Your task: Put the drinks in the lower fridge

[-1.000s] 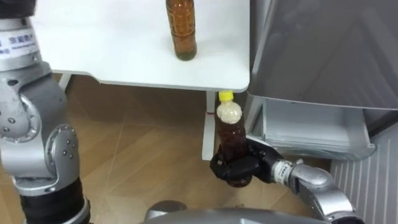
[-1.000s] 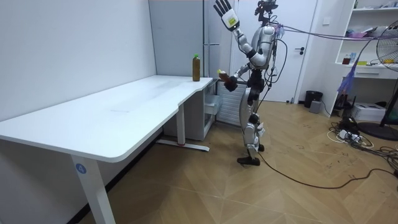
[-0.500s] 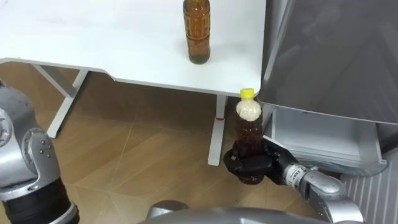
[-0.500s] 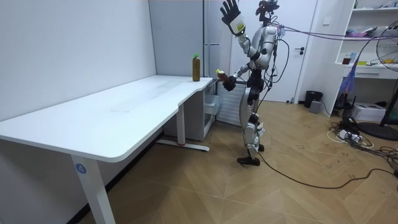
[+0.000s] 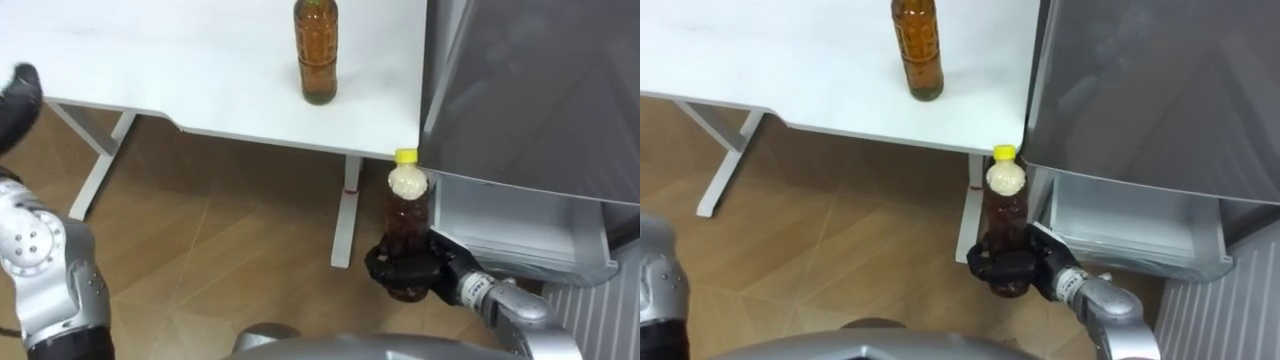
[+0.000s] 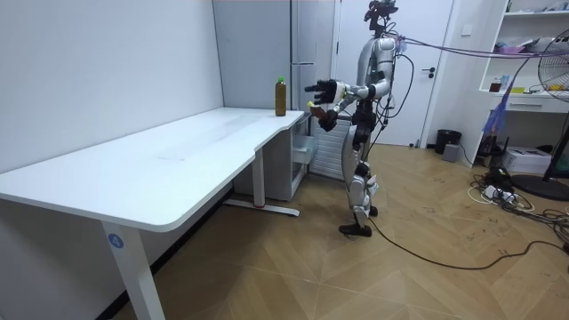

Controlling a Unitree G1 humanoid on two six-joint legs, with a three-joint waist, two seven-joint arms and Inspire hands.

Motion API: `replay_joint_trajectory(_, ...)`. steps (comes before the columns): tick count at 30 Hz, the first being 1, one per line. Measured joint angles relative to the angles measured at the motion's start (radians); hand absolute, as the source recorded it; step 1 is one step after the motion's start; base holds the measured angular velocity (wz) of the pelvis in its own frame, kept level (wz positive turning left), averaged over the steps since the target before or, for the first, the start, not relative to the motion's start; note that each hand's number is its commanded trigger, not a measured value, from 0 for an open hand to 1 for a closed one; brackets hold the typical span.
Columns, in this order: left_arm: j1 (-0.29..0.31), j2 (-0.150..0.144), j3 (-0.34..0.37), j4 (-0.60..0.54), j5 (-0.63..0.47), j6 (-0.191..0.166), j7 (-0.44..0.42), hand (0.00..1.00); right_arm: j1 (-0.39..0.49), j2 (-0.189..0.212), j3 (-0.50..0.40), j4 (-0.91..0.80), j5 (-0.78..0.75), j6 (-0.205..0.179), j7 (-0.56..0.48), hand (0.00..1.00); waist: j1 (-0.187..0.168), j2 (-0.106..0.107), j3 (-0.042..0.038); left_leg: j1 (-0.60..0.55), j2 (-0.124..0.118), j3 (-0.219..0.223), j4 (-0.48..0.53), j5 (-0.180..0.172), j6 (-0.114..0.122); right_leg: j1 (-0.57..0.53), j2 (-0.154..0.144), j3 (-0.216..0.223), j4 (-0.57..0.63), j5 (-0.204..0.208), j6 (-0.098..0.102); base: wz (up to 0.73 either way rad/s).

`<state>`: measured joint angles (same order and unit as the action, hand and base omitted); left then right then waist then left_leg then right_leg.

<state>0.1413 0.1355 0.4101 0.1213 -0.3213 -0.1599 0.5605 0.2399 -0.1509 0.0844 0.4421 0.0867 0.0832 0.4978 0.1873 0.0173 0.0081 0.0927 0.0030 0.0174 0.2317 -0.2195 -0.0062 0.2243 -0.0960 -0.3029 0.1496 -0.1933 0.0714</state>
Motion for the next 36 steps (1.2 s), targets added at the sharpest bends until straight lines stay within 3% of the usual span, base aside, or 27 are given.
replay_joint_trajectory(6, 0.054, 0.001, -0.118, 0.200, -0.001, 0.019, -0.005, 0.00, 0.006, 0.001, 0.009, 0.019, 0.000, 0.013, -0.021, 1.00, -0.011, -0.012, -0.0028, -0.003, 0.000, 0.003, -0.008, 0.000, 0.000, -0.001, 0.000, 0.002, 0.000, 0.000, 0.000, -0.02)
replay_joint_trajectory(11, 0.067, 0.003, -0.214, 0.407, -0.004, 0.044, -0.090, 0.00, 0.006, -0.003, 0.008, 0.038, 0.082, 0.015, -0.030, 1.00, -0.036, -0.010, -0.0032, -0.002, 0.000, 0.007, -0.009, 0.000, 0.000, 0.001, 0.000, 0.003, 0.000, 0.000, 0.000, -0.03)
replay_joint_trajectory(18, 0.069, -0.005, -0.270, 0.652, -0.084, 0.090, -0.194, 0.00, 0.003, -0.004, 0.008, 0.111, 0.188, 0.020, -0.105, 1.00, -0.058, -0.008, -0.0017, -0.011, 0.000, 0.009, -0.003, 0.001, 0.001, -0.004, -0.001, 0.006, 0.000, 0.000, 0.000, 0.00)
replay_joint_trajectory(26, 0.112, -0.004, -0.282, 0.751, -0.037, 0.135, -0.291, 0.00, -0.007, -0.020, -0.010, 0.152, 0.298, 0.020, -0.170, 1.00, -0.086, 0.010, -0.0027, -0.020, 0.000, 0.023, -0.012, 0.001, 0.001, -0.020, -0.001, 0.025, 0.000, 0.000, 0.000, -0.04)
replay_joint_trajectory(29, 0.113, -0.005, -0.316, 0.777, -0.005, 0.158, -0.326, 0.00, -0.019, -0.020, -0.009, 0.177, 0.340, 0.020, -0.195, 1.00, -0.103, 0.006, -0.0007, -0.033, 0.001, 0.028, -0.012, 0.002, 0.002, -0.036, -0.001, 0.028, 0.001, 0.000, 0.000, -0.03)
replay_joint_trajectory(36, 0.124, -0.011, -0.317, 0.802, 0.064, 0.160, -0.356, 0.00, -0.019, -0.020, -0.012, 0.215, 0.396, 0.020, -0.255, 1.00, -0.111, -0.009, -0.0026, -0.024, 0.003, 0.051, -0.011, 0.002, 0.002, -0.038, -0.002, 0.043, 0.001, 0.000, 0.000, -0.08)
